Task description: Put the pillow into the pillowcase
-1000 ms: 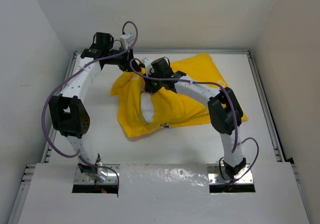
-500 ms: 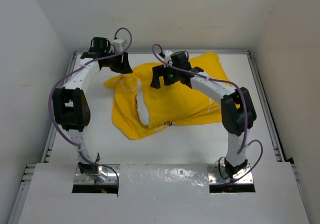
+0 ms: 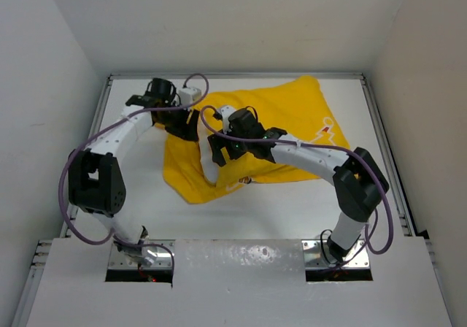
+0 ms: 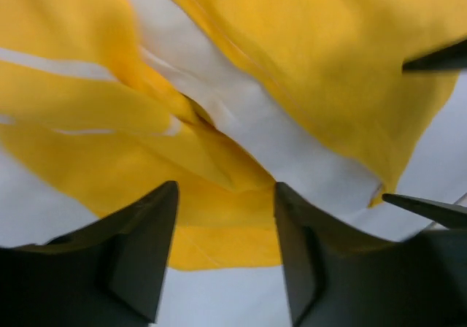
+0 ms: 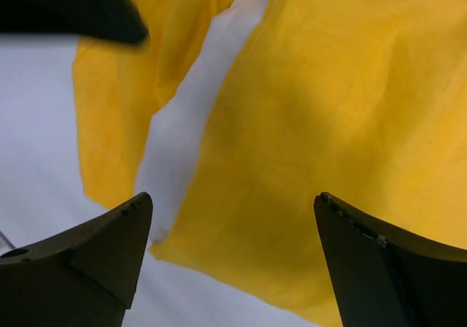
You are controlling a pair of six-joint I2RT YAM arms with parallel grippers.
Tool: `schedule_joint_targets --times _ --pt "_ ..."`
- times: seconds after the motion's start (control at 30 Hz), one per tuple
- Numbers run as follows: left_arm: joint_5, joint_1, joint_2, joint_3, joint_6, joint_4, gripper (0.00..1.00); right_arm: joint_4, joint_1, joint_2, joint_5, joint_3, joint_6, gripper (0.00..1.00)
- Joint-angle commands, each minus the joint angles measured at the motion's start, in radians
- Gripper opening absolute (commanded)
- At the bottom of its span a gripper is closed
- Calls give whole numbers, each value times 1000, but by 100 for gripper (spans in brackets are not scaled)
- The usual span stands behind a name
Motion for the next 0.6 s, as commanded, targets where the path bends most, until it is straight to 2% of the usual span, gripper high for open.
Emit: schedule_joint_targets --times 0.0,0.07,0.13,0.23,0.33,0.4,0.5,0.53,0.57 --pt "-106 -22 38 -100 -26 26 58 90 31 -3 113 30 21 92" --pt "-145 -31 42 -145 -46 106 65 101 51 19 119 27 8 96" --pt "-196 -33 64 -162 -80 146 67 111 54 34 119 19 25 96" --pt "-276 -33 107 -176 -109 213 65 131 59 54 127 -4 40 96" --pt "-300 -33 141 -197 -129 294 59 168 74 74 112 -37 36 99" --pt "-265 -33 160 -208 -150 331 49 199 77 105 109 -50 53 99" --pt "-184 -30 170 -226 -202 405 8 201 76 178 139 -22 74 97" --pt "-163 -24 170 -235 -221 442 0 169 70 197 135 4 82 93" --pt "-129 -19 164 -243 -241 456 0 152 59 215 107 13 99 77"
